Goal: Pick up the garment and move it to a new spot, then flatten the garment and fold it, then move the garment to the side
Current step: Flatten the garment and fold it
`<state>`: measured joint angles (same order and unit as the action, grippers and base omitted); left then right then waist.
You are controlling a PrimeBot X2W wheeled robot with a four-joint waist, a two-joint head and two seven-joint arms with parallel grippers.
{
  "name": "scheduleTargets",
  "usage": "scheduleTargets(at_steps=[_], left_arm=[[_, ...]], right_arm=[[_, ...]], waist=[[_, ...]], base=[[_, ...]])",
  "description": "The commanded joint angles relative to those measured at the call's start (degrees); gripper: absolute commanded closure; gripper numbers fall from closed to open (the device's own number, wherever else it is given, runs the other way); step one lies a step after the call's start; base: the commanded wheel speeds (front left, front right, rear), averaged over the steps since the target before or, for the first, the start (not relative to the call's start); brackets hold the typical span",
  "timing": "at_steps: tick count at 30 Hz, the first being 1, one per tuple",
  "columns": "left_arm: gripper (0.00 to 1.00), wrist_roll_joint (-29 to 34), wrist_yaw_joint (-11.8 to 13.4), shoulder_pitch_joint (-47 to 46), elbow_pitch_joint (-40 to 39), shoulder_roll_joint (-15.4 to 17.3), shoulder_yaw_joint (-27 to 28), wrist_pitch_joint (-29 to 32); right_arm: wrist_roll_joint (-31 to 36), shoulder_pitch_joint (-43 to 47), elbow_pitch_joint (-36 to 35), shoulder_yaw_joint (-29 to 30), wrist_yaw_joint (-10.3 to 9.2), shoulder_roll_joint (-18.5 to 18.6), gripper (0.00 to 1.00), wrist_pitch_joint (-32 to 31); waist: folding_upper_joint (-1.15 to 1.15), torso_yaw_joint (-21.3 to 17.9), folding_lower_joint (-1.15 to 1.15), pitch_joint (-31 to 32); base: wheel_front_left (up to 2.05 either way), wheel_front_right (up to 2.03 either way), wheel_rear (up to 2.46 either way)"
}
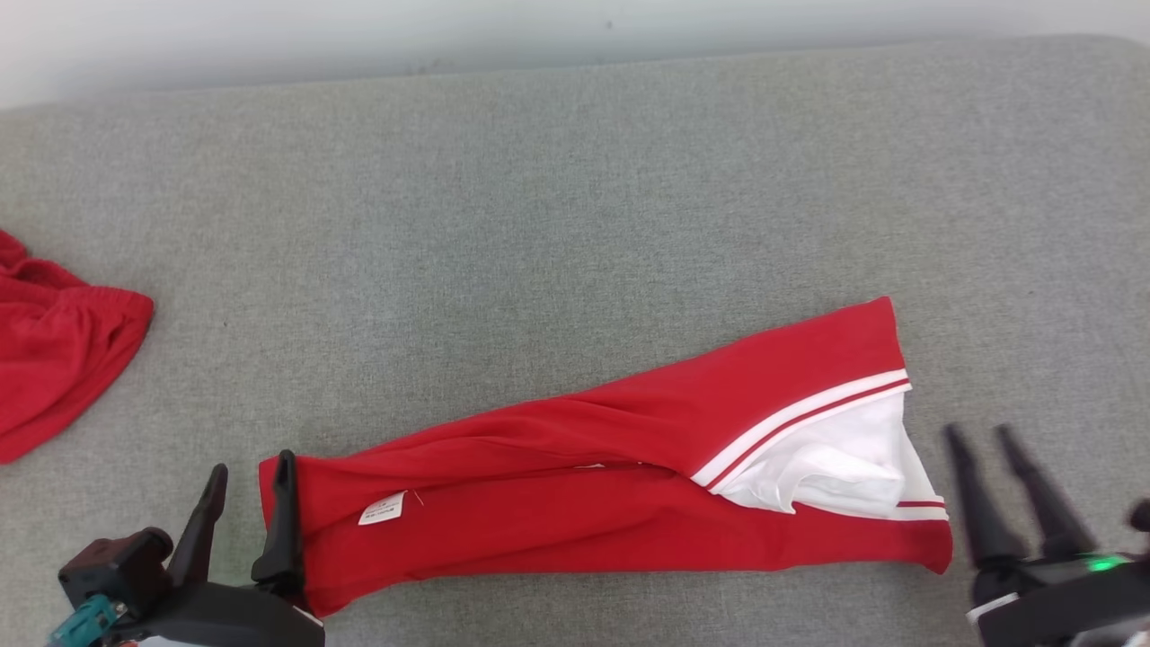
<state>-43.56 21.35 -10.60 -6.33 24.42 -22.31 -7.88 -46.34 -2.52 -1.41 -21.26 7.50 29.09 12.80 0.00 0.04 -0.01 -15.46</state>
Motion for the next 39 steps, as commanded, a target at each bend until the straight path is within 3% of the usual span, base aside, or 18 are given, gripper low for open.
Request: scheduleTargets(at_steps=[1,7,14,23,39], left_arm=[[0.0,1.36,0.55,0.07,0.46,0.13,-0.02,-0.74],[0.0,4.84,1.86,-2.87,1.01,-0.35,-0.66,-3.33],[0.0,9.01,3.05,-5.24,1.71,-1.03,-1.12,-5.57],[0.0,13.66,4.98,-1.57,-0.04,-1.46,-2.69,-6.75],[0.0,14.16,4.49,1.25,1.93,-2.45,-3.01,-7.09]], right_arm=[[1.79,1.17,-0.79,2.63,-0.01,-1.61,0.0,0.57],[9.96,2.48,-4.35,13.83,-0.01,-8.89,0.0,1.31],[19.67,1.63,-7.68,19.78,-0.01,-13.87,0.0,0.63],[27.38,2.81,-6.9,17.58,-0.01,-13.99,0.0,-1.18],[29.37,4.43,-4.04,10.78,-0.01,-12.46,0.0,-2.82]], waist=[[0.0,-0.26,0.01,0.58],[0.0,-0.4,0.01,1.48],[0.0,-0.49,0.01,2.78],[0.0,-0.45,0.01,5.32],[0.0,0.3,0.01,9.65]], base=[[0.0,0.0,0.0],[0.0,0.0,0.0],[0.0,0.0,0.0],[0.0,0.0,0.0],[0.0,0.0,0.0]])
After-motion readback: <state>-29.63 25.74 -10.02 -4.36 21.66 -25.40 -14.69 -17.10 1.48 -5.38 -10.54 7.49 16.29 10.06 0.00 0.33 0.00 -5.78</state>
